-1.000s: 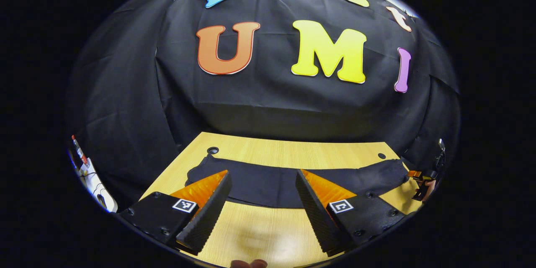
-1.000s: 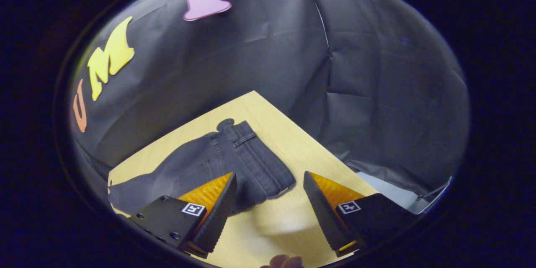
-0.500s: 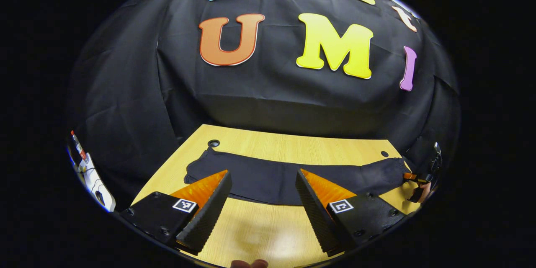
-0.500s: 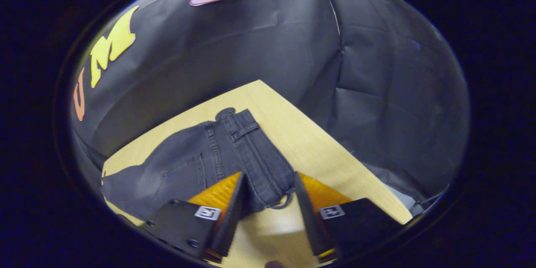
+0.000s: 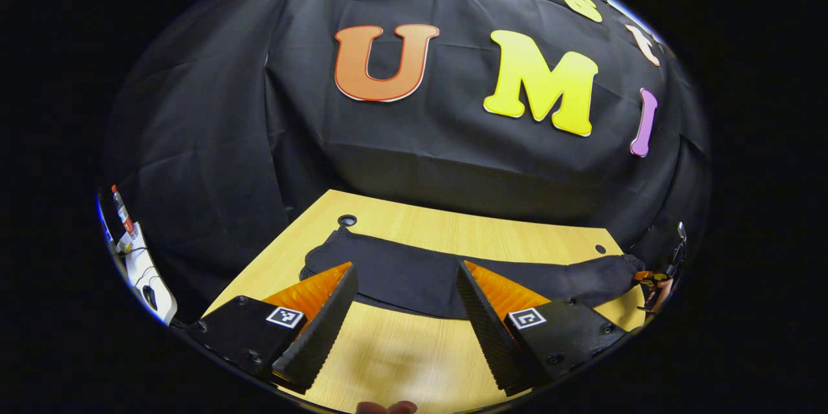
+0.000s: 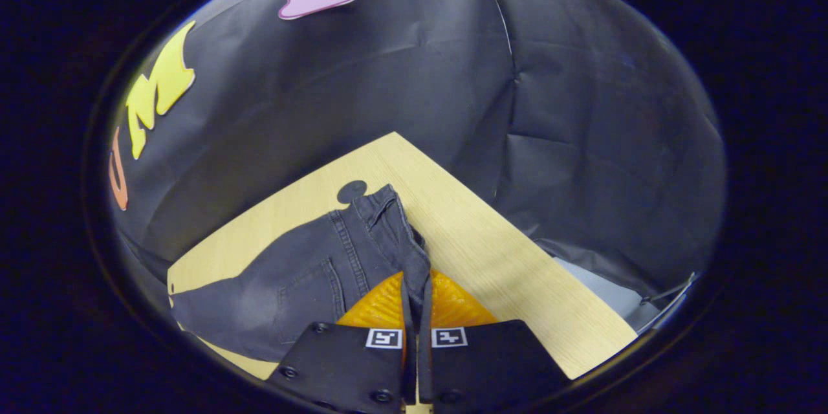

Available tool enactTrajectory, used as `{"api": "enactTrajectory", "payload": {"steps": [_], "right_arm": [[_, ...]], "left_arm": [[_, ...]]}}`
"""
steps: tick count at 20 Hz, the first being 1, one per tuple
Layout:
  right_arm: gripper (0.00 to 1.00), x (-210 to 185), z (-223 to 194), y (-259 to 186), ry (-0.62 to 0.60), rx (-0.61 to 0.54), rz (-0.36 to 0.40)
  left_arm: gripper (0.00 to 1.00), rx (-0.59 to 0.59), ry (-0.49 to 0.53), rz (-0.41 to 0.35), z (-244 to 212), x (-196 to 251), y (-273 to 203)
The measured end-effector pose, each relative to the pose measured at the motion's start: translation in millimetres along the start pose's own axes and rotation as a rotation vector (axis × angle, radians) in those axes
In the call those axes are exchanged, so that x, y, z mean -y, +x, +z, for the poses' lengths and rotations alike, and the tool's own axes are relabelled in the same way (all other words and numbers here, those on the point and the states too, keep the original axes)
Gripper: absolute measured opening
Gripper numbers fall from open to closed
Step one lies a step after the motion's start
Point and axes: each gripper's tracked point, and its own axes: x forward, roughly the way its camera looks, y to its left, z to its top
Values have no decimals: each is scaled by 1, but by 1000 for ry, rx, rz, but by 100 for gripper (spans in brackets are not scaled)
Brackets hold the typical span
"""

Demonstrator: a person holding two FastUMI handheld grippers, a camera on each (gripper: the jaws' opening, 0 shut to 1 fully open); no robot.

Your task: Grasp the waist and the cuffs of the jeans and fold them to make the two legs overlap; first hold the waist and fold one-third of the jeans toward the cuffs, then hold the cuffs and fold the remaining one-third in the same direction to finish folding.

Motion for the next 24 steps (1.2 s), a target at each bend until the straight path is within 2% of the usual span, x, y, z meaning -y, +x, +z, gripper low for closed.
{"api": "enactTrajectory", "payload": {"steps": [3,5,8,12,16,18,21,24], "right_arm": [[2,-25,18,-39,-62,50,19],[5,-58,34,-74,-90,99,47],[2,-127,50,-119,-160,176,101],[2,-223,44,-164,-250,229,197],[5,-333,3,-190,-354,234,294],[0,-384,-28,-192,-405,219,341],[2,-443,-88,-179,-442,169,372],[2,-483,-152,-151,-510,118,371]], "left_arm": [[99,23,-39,-3,1,-11,-2],[99,58,-45,15,5,-23,-5],[99,93,-42,8,6,-35,-10],[99,136,-64,-6,12,-56,-14],[99,160,-76,7,13,-95,-19],[99,164,-93,24,12,-116,-22],[99,166,-121,62,10,-144,-27],[99,169,-120,90,5,-167,-31]]}}
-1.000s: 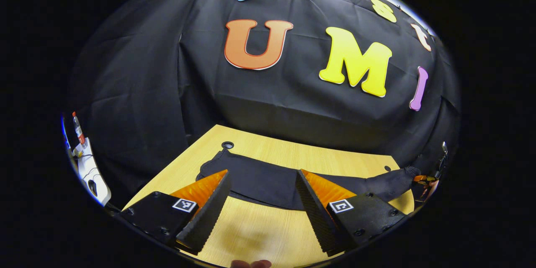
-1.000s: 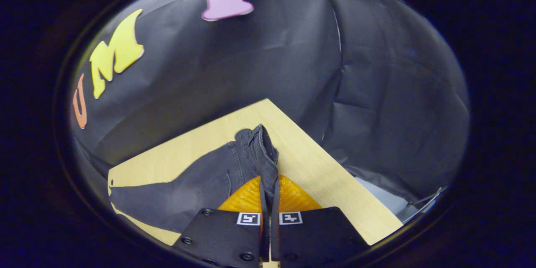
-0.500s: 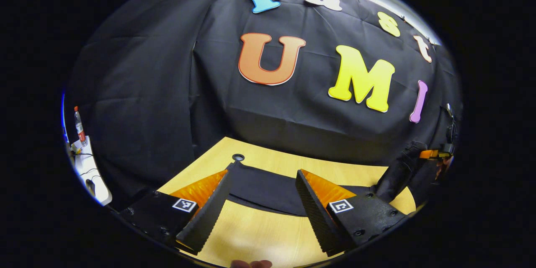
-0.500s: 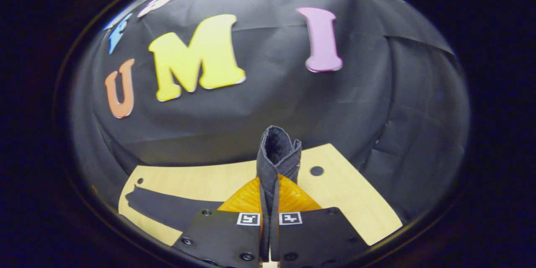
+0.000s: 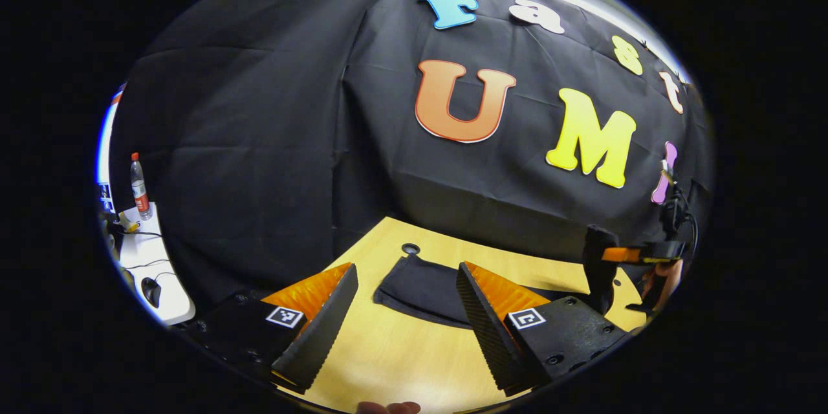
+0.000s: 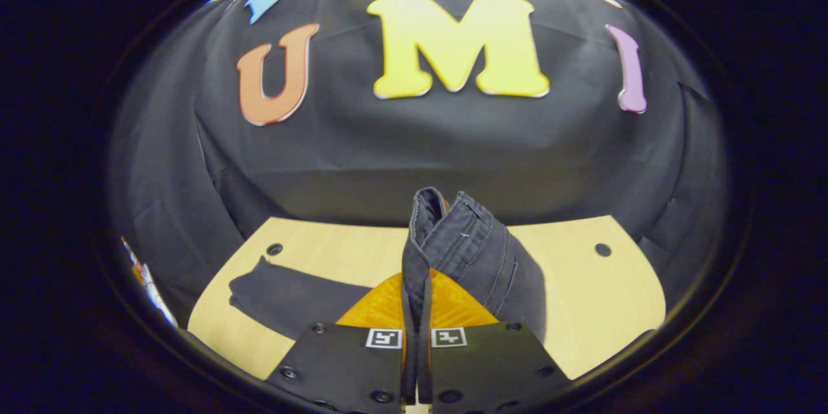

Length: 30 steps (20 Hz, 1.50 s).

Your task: Grasp the waist and the cuffs of the jeans and fold them to make the two legs overlap; first hold the waist and fold one-third of the jeans toward the cuffs, then hold the cuffs and fold the remaining one-third in the same direction to finish folding.

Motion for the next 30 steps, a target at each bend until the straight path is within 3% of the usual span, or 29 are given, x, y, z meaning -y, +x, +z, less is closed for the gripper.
{"api": "enactTrajectory", "payload": {"steps": [3,9,12,14,15,19,21,24,30], "right_arm": [[2,-34,-53,38,-91,-75,-10],[0,-57,-130,78,-262,-181,-45],[17,-63,-135,78,-274,-201,1],[25,-68,-124,72,-194,-197,36],[37,-68,-118,69,-158,-186,47],[50,-62,-91,33,-124,-144,84],[55,-57,-72,6,-129,-102,111],[100,-32,-51,-34,-160,-44,115],[98,35,-19,-106,-208,17,74]], "left_arm": [[99,-11,-2,21,-1,-17,0],[99,-50,-16,53,-16,-43,1],[99,-62,-32,49,-19,-43,2],[99,-60,-34,46,-19,-42,1],[99,-59,-32,47,-19,-43,3],[99,-54,-49,45,-20,-46,7],[98,-78,-158,-1,-27,-33,18],[99,-153,-412,-80,-58,-17,50],[99,-281,-801,-119,-114,-2,120]]}}
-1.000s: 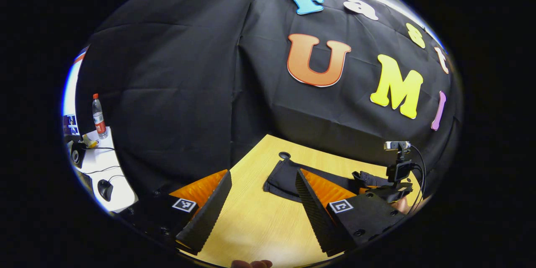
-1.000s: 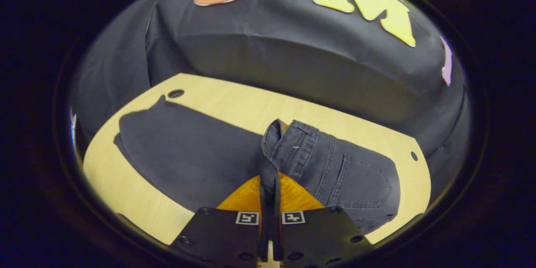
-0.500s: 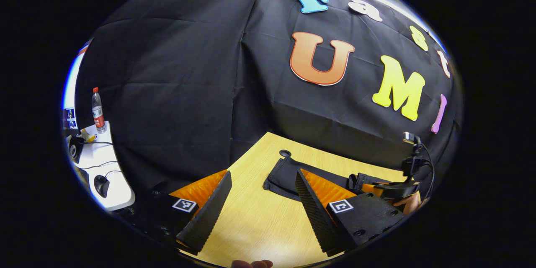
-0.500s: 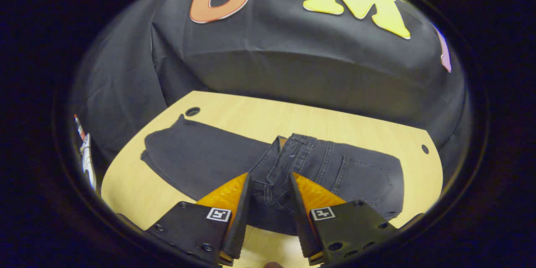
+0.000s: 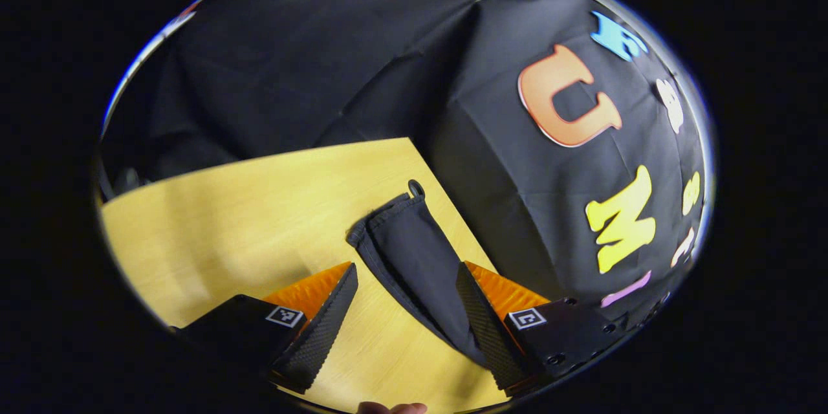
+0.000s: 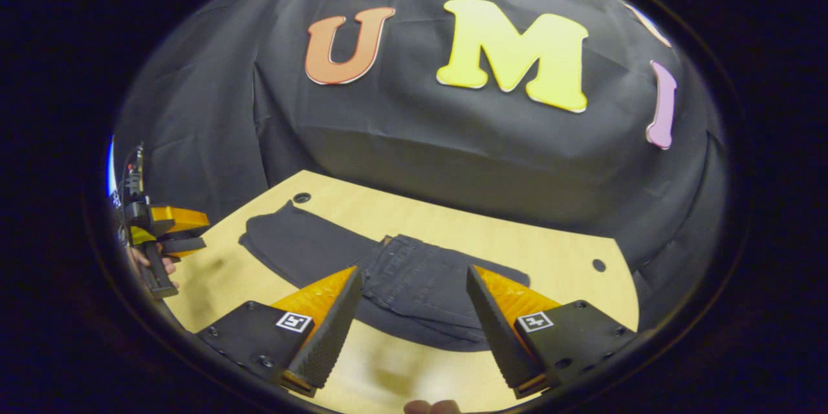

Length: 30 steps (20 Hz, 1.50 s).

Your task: Grasp the waist and the cuffs of the jeans and fold them to make the two legs overlap; first hold the waist and fold one-third of the jeans toward the cuffs, then hold the cuffs and fold the remaining one-third in the same direction to finish folding.

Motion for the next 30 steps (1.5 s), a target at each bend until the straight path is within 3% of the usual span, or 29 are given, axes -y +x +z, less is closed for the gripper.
{"api": "enactTrajectory", "payload": {"steps": [2,5,9,15,16,18,19,20,23,30], "right_arm": [[99,16,-2,-13,16,3,-8],[99,58,-16,-26,78,-35,-84],[99,99,-21,-37,143,-42,-169],[98,116,-33,-39,158,-64,-206],[98,119,-36,-41,158,-69,-209],[98,125,-41,-47,158,-76,-224],[98,129,-43,-50,166,-77,-233],[98,132,-45,-54,175,-75,-243],[98,143,-49,-66,189,-65,-272],[99,161,-54,-110,192,-11,-304]], "left_arm": [[99,-15,-147,-24,-2,-3,24],[98,-36,-293,14,-7,-21,51],[98,-50,-354,49,-1,-26,81],[95,-48,-396,60,3,-19,113],[90,-56,-386,82,-2,-27,116],[48,-47,-399,83,1,-27,119],[33,-49,-386,93,-1,-29,120],[39,-51,-373,114,-5,-33,120],[12,-47,-310,78,1,-15,116],[9,-10,99,-55,4,88,82]]}}
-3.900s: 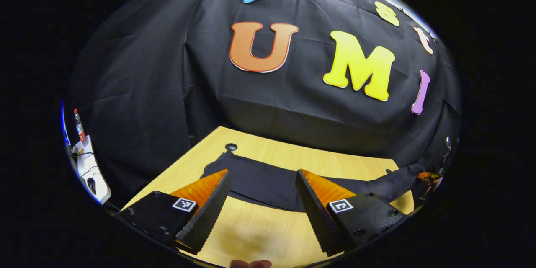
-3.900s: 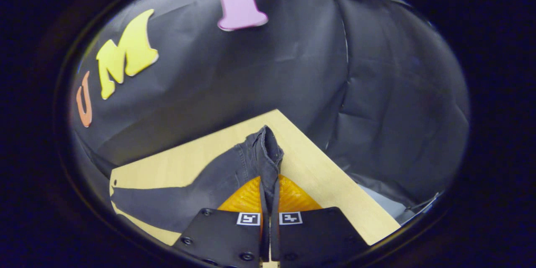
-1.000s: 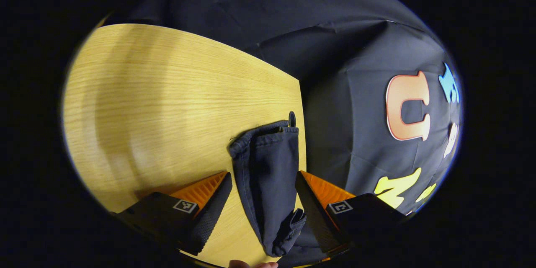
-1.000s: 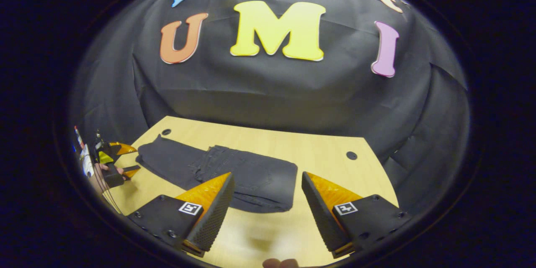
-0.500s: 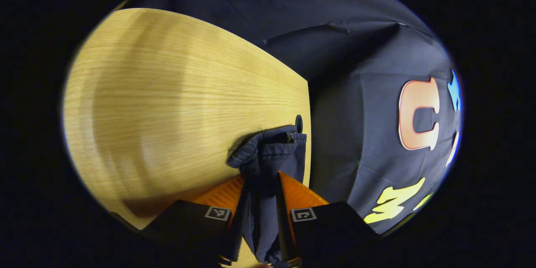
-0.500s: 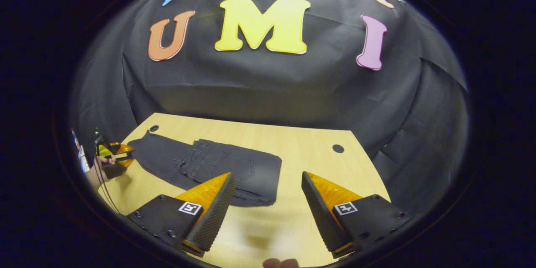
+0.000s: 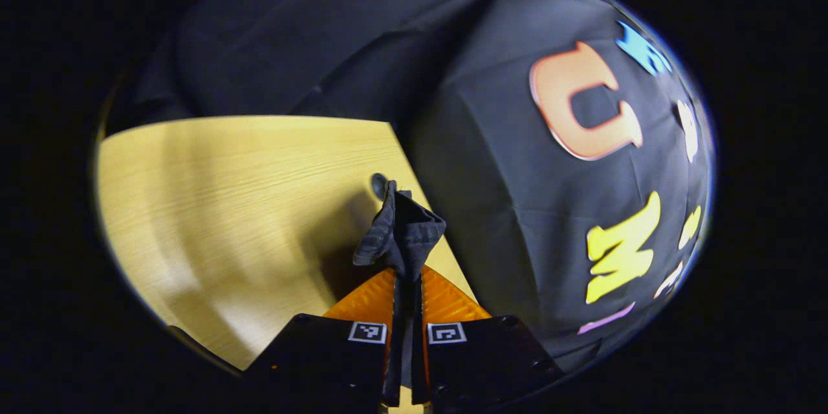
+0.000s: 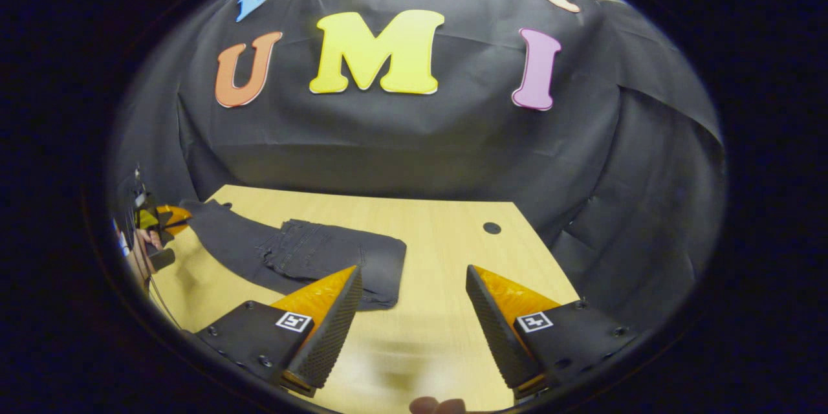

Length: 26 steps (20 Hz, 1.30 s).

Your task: Grasp the waist and the cuffs of the jeans and fold them to make the two legs overlap; first hold the waist and fold one-third of the jeans toward the cuffs, then hold the cuffs and fold the remaining one-third in the same direction to finish folding.

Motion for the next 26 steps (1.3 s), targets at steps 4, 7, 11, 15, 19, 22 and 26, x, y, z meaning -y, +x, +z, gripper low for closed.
{"api": "enactTrajectory", "payload": {"steps": [4,7,11,15,19,22,26], "right_arm": [[99,25,-3,-26,-7,34,-4],[98,48,-9,-41,19,45,-14],[99,90,-17,-60,40,60,-72],[99,137,-35,-76,60,32,-154],[99,176,-48,-87,51,-3,-231],[99,191,-54,-96,43,-26,-264],[99,186,-61,-91,-4,-49,-255]], "left_arm": [[9,22,272,-82,-25,88,-12],[9,17,466,-150,-59,147,-13],[9,-3,703,-216,-132,198,-6],[9,-35,917,-261,-223,214,14],[9,-100,1036,-255,-284,194,43],[10,-149,1103,-220,-318,169,52],[11,-210,1150,-179,-353,137,58]]}}
